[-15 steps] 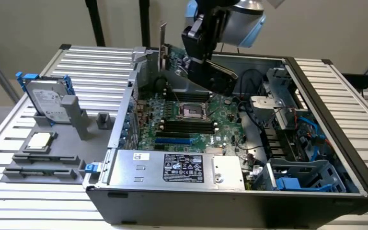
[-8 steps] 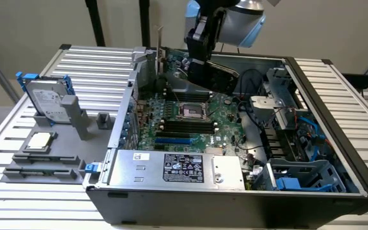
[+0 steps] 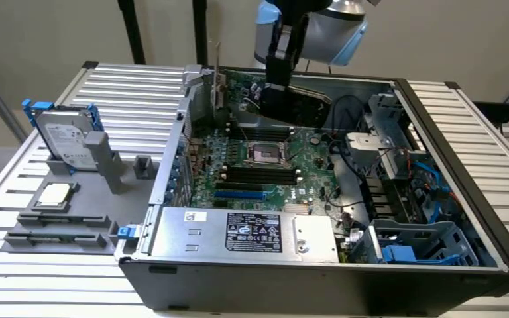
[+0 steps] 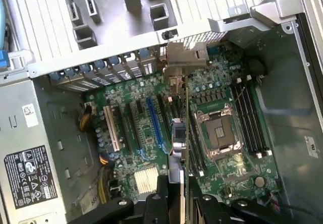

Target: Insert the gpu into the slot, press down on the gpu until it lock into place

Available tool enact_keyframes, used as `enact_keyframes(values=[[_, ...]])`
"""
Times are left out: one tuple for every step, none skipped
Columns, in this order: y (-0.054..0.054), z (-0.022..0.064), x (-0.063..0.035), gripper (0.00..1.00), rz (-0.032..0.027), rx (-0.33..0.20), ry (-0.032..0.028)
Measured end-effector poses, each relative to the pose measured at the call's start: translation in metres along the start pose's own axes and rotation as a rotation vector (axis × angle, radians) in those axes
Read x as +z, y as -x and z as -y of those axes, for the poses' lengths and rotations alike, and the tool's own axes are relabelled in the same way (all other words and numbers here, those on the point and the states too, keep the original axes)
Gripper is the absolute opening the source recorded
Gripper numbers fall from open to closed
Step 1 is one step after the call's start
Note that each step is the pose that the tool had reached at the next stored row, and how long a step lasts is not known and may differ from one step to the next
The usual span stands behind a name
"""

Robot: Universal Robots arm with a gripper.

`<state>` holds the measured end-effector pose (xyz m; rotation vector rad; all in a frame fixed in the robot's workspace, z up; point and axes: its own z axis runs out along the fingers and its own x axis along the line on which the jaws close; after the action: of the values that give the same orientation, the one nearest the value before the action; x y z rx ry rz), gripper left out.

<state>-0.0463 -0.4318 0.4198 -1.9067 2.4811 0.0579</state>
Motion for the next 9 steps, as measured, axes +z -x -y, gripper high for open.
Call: enact_keyframes(values=[[0.0,0.0,0.0002,0.26,-0.0002,-0.018,-0.0002],[0.0,0.0,0.0004,0.26,-0.0003,-0.036,-0.0005],[0.0,0.0,0.0006,0.26,-0.0005,-0.054,-0.0008],[0.0,0.0,0.0008,0.26,-0.0007,-0.072,-0.001],[0.0,0.0,0.0011,0.26,-0.0008,-0.09,-0.0014],[0.0,0.0,0.0013,0.26,-0.0009,-0.108,-0.0019],[0.0,0.0,0.0016,0.26,-0.001,-0.128,-0.0026],[-0.0001,0.0,0.0019,0.26,-0.0011,-0.146,-0.0034],[-0.0001,0.0,0.0023,0.26,-0.0011,-0.164,-0.0043]])
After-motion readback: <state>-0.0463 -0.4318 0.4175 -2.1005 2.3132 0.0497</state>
